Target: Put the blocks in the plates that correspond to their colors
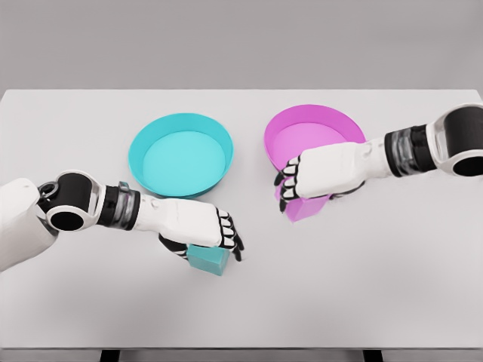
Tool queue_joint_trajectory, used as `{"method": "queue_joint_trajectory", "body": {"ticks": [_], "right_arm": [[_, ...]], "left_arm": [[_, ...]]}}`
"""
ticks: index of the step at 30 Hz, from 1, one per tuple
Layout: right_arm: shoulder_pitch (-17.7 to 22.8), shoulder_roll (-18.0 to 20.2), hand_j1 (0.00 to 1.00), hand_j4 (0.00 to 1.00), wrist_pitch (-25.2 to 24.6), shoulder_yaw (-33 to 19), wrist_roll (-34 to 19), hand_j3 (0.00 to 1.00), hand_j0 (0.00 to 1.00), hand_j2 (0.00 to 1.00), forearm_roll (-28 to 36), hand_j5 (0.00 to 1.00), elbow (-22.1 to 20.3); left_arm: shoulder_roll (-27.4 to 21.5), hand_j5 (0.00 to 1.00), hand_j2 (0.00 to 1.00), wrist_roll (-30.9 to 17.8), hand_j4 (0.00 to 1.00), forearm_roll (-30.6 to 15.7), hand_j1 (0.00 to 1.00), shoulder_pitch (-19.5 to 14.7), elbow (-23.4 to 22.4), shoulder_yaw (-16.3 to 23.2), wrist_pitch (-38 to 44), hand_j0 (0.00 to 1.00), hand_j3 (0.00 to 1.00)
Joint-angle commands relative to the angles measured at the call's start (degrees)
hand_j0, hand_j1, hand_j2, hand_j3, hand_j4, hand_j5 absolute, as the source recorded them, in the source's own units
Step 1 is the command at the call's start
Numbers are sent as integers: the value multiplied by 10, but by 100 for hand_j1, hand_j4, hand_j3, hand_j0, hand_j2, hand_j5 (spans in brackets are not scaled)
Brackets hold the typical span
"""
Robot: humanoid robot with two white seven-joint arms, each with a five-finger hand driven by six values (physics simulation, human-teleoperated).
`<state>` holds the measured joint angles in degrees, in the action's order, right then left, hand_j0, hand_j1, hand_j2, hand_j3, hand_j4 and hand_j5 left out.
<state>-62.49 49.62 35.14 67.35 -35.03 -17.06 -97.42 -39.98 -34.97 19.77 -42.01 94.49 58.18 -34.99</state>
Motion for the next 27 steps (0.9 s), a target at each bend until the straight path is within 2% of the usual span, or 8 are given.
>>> {"method": "queue_joint_trajectory", "body": {"ticks": [1,6,9,13,15,16,24,27], "right_arm": [[0,4,76,76,-1,-32,0,76,76,76,46,76,1],[-10,-7,80,80,-1,-80,0,80,80,80,75,80,94],[-21,-61,79,79,-1,-79,0,79,79,79,67,79,213],[-22,-99,80,80,-1,-75,0,80,80,80,13,80,274],[-22,-102,86,86,-1,-74,0,86,86,86,0,86,282],[-21,-102,100,100,-1,-74,0,100,100,100,1,100,282],[-36,-96,100,100,-1,-79,0,100,100,100,12,100,278],[-40,-52,100,100,-1,-101,0,100,100,100,94,100,278]], "left_arm": [[0,70,70,0,70,-2,70,0,1,-1,0,70,70],[-2,70,70,0,70,-3,70,-2,3,-3,0,70,70],[-3,67,67,0,67,-4,67,-4,6,-4,0,67,67],[-5,66,66,0,66,-6,66,-6,7,-6,0,66,66],[-5,66,66,0,66,-6,66,-7,8,-6,0,66,66],[-5,66,66,0,66,-7,66,-7,10,-7,0,66,66],[-18,64,64,0,64,-28,64,-8,25,-20,0,64,64],[-27,64,64,0,64,-36,64,-8,28,-28,0,64,64]]}}
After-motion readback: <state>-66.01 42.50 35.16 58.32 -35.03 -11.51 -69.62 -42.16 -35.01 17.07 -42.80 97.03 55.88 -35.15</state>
